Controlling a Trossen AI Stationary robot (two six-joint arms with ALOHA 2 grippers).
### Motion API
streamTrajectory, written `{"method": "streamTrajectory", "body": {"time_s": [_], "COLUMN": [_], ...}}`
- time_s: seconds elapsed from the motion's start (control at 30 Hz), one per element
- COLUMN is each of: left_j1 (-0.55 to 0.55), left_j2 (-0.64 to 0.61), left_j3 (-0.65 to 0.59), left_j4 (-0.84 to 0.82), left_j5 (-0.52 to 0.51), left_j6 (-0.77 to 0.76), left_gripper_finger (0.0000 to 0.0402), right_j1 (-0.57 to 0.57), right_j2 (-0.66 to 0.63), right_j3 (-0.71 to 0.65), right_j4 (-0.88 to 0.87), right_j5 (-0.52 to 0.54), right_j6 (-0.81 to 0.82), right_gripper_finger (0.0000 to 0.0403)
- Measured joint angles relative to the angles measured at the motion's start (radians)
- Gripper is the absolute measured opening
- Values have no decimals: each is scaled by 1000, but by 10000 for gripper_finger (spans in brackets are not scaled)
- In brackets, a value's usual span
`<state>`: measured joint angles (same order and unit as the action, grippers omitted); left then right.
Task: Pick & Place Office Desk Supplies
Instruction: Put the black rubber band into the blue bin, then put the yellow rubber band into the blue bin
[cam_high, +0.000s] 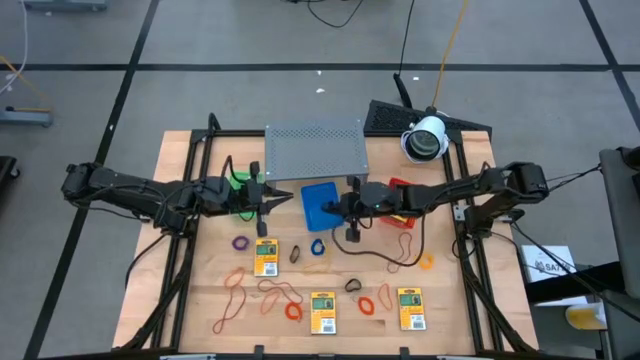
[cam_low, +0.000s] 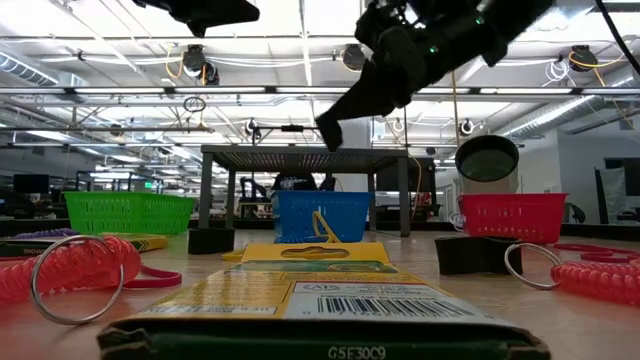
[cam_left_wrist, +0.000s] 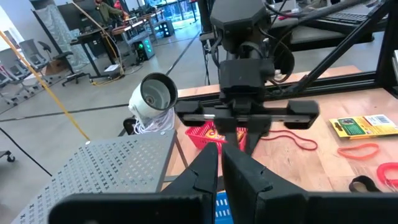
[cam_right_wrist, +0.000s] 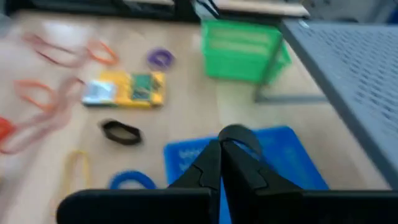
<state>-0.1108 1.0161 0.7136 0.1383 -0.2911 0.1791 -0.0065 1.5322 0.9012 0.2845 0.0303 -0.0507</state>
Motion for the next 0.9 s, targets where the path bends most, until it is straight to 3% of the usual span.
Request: {"method": "streamTrajectory", "body": {"time_s": [0.13, 0.27, 0.77, 0.9], "left_j1": [0, 0, 0, 0], "left_j2": [0, 0, 0, 0], "left_j3": [0, 0, 0, 0], "left_j4": [0, 3, 22, 13], "left_j5": [-2, -2, -1, 1], "left_j6": [-1, -5, -24, -51], "left_gripper_finger": [33, 33, 33, 33], "right_j1": [-4, -4, -56, -74], "right_j2": [1, 0, 0, 0], "right_j3": [-93, -153, -174, -175], "right_j4": [220, 356, 369, 342], "right_j5": [-31, -35, -37, -122], "right_j6": [55, 58, 9, 76], "right_gripper_finger": [2, 28, 223, 247]}}
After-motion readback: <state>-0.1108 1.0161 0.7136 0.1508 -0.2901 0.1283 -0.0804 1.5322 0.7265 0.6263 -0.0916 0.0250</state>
